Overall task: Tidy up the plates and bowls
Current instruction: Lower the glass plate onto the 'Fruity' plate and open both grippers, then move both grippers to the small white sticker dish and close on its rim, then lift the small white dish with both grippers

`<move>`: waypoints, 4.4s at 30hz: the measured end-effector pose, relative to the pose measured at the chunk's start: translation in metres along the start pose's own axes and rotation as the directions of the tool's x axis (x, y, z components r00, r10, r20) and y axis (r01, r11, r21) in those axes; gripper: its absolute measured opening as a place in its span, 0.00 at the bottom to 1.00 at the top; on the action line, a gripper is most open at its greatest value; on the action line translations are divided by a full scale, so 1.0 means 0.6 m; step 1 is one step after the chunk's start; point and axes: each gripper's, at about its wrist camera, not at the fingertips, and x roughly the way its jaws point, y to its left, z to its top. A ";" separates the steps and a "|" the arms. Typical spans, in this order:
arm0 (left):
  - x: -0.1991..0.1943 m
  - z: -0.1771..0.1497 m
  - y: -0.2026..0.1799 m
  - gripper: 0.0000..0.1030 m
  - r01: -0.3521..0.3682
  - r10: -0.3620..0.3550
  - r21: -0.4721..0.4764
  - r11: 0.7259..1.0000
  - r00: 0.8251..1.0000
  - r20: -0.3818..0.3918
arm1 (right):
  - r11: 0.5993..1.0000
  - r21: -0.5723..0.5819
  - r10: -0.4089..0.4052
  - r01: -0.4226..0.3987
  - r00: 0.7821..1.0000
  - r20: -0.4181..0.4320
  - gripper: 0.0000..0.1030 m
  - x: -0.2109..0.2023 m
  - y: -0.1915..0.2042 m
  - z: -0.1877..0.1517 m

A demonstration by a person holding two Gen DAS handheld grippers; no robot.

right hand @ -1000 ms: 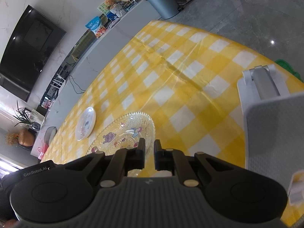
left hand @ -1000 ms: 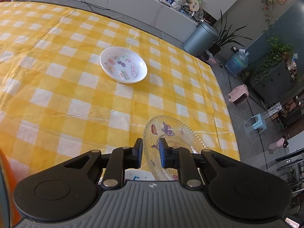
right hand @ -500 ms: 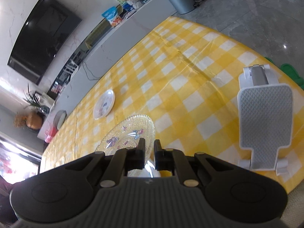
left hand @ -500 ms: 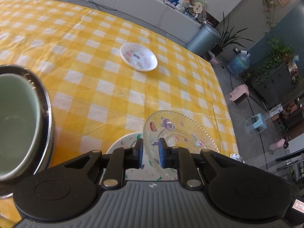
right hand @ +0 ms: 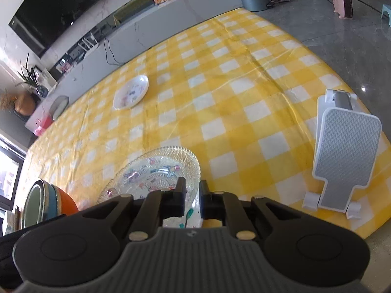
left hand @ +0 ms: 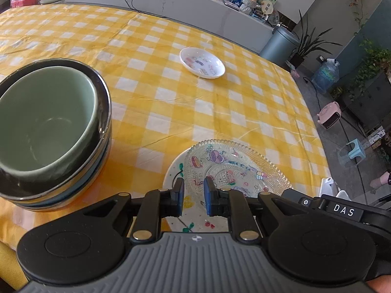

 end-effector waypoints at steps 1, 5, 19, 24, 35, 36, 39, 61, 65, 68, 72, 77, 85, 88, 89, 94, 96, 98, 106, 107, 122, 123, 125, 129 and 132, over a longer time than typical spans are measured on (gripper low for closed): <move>-0.001 -0.001 0.000 0.18 -0.002 0.002 0.003 1.000 1.000 0.001 | 1.000 -0.008 -0.006 0.006 1.000 -0.004 0.09 0.001 0.003 -0.002; 0.000 -0.007 0.000 0.18 -0.007 0.007 0.014 1.000 1.000 -0.009 | 0.998 -0.047 -0.045 0.045 0.999 -0.015 0.10 0.003 0.013 -0.007; 0.005 -0.023 -0.004 0.18 -0.081 0.080 0.079 0.994 0.997 0.019 | 0.982 -0.153 -0.125 0.113 0.990 -0.070 0.10 0.025 0.041 -0.020; 0.012 -0.025 -0.006 0.18 -0.096 0.097 0.100 0.990 0.995 -0.005 | 0.976 -0.175 -0.148 0.133 0.986 -0.075 0.10 0.030 0.046 -0.023; 0.016 -0.030 -0.009 0.18 -0.117 0.119 0.149 0.982 0.993 -0.007 | 0.973 -0.183 -0.158 0.143 0.985 -0.071 0.08 0.030 0.050 -0.024; 0.016 -0.029 -0.009 0.18 -0.115 0.118 0.149 0.982 0.993 -0.008 | 0.972 -0.185 -0.159 0.144 0.985 -0.071 0.08 0.030 0.050 -0.024; 0.016 -0.029 -0.010 0.18 -0.116 0.119 0.161 0.980 0.993 -0.008 | 0.970 -0.190 -0.166 0.151 0.984 -0.070 0.08 0.030 0.052 -0.025; -0.034 0.020 -0.023 0.46 -0.042 0.033 0.138 0.989 0.997 0.066 | 0.977 -0.101 -0.190 0.187 0.982 -0.016 0.33 0.023 0.034 -0.008; -0.038 0.064 -0.019 0.46 -0.005 0.002 0.128 0.992 1.000 0.023 | 0.978 -0.082 -0.194 0.193 0.981 -0.002 0.33 0.023 0.031 -0.004; -0.043 0.099 -0.020 0.46 0.014 -0.016 0.144 0.989 1.000 0.012 | 0.977 -0.067 -0.199 0.200 0.980 0.021 0.33 0.019 0.032 -0.002; -0.050 0.141 -0.033 0.46 0.016 -0.020 0.205 0.979 1.000 0.019 | 0.993 -0.001 -0.119 0.119 0.993 0.021 0.33 0.023 0.026 0.008; -0.044 0.189 -0.051 0.47 0.051 -0.049 0.314 0.948 0.999 -0.013 | 0.995 -0.001 -0.095 0.095 0.992 0.079 0.34 0.027 0.050 0.032; -0.001 0.261 -0.051 0.53 0.090 -0.062 0.378 0.921 0.994 -0.085 | 0.998 0.052 0.038 -0.046 0.987 0.154 0.43 0.070 0.081 0.096; 0.030 0.290 -0.040 0.61 0.108 -0.072 0.377 0.920 0.992 -0.107 | 0.994 0.075 0.064 -0.078 0.983 0.171 0.43 0.091 0.085 0.118; 0.038 0.299 -0.037 0.62 0.095 -0.062 0.387 0.917 0.993 -0.098 | 0.992 0.085 0.072 -0.088 0.981 0.178 0.43 0.099 0.085 0.125; 0.089 0.348 -0.021 0.62 0.068 -0.036 0.377 0.924 0.995 -0.091 | 0.976 0.152 0.127 -0.154 0.977 0.173 0.43 0.147 0.079 0.164; 0.115 0.367 -0.014 0.62 0.075 -0.036 0.365 0.928 0.993 -0.112 | 0.974 0.158 0.136 -0.162 0.977 0.166 0.43 0.166 0.081 0.177; 0.144 0.380 -0.008 0.61 0.076 -0.030 0.364 0.928 0.991 -0.129 | 0.968 0.170 0.156 -0.183 0.975 0.159 0.41 0.185 0.081 0.187; 0.239 0.402 0.027 0.50 0.079 -0.016 0.329 0.941 0.982 -0.190 | 0.951 0.221 0.197 -0.217 0.974 0.107 0.28 0.250 0.077 0.209; 0.247 0.402 0.029 0.50 0.076 -0.011 0.324 0.943 0.980 -0.198 | 0.950 0.218 0.204 -0.223 0.973 0.105 0.28 0.256 0.079 0.212; 0.303 0.393 0.011 0.23 0.093 -0.007 0.392 0.915 0.976 -0.217 | 0.941 0.242 0.225 -0.235 0.972 0.066 0.16 0.311 0.079 0.223; 0.305 0.392 0.009 0.19 0.092 -0.002 0.400 0.912 0.976 -0.219 | 0.939 0.245 0.231 -0.241 0.971 0.069 0.16 0.313 0.079 0.223; 0.304 0.390 0.007 0.14 0.090 0.000 0.414 0.906 0.977 -0.212 | 0.940 0.241 0.234 -0.242 0.970 0.062 0.07 0.317 0.081 0.221; 0.297 0.389 0.006 0.08 0.091 -0.010 0.417 0.904 0.981 -0.194 | 0.942 0.236 0.226 -0.238 0.971 0.077 0.06 0.317 0.082 0.217; 0.282 0.387 -0.001 0.08 0.088 -0.008 0.422 0.902 0.982 -0.189 | 0.947 0.231 0.211 -0.222 0.975 0.073 0.06 0.310 0.084 0.214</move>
